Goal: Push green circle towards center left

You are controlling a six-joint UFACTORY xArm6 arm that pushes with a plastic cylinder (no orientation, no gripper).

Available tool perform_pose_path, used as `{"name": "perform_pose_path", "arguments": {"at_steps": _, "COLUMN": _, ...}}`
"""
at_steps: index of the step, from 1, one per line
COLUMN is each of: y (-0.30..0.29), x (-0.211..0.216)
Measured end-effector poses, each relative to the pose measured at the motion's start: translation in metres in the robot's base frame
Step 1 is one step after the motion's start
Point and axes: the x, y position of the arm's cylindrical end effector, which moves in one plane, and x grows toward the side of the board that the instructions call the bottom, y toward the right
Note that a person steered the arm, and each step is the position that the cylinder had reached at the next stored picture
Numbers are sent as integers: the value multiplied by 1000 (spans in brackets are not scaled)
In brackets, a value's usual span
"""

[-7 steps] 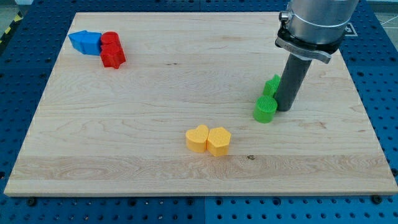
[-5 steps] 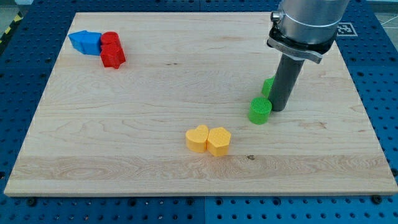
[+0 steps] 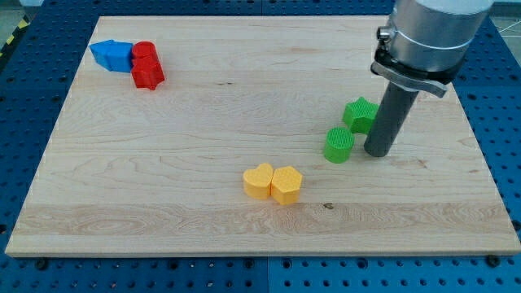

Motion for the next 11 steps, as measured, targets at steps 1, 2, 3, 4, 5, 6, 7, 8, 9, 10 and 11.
{"name": "perform_pose_path", "arguments": {"at_steps": 1, "y": -14, "x": 0}}
{"name": "perform_pose_path", "arguments": {"at_steps": 2, "y": -28, "x": 0}}
{"name": "perform_pose_path", "arguments": {"at_steps": 3, "y": -40, "x": 0}}
{"name": "perform_pose_path", "arguments": {"at_steps": 4, "y": -52, "x": 0}}
{"name": "perform_pose_path", "arguments": {"at_steps": 5, "y": -64, "x": 0}}
{"name": "perform_pose_path", "arguments": {"at_steps": 6, "y": -77, "x": 0}}
{"name": "perform_pose_path", "arguments": {"at_steps": 7, "y": -89, "x": 0}}
{"name": "perform_pose_path", "arguments": {"at_steps": 8, "y": -101, "x": 0}}
{"name": "perform_pose_path", "arguments": {"at_steps": 9, "y": -112, "x": 0}}
{"name": "perform_pose_path", "arguments": {"at_steps": 10, "y": -125, "x": 0}}
{"name": "perform_pose_path", "arguments": {"at_steps": 11, "y": -138, "x": 0}}
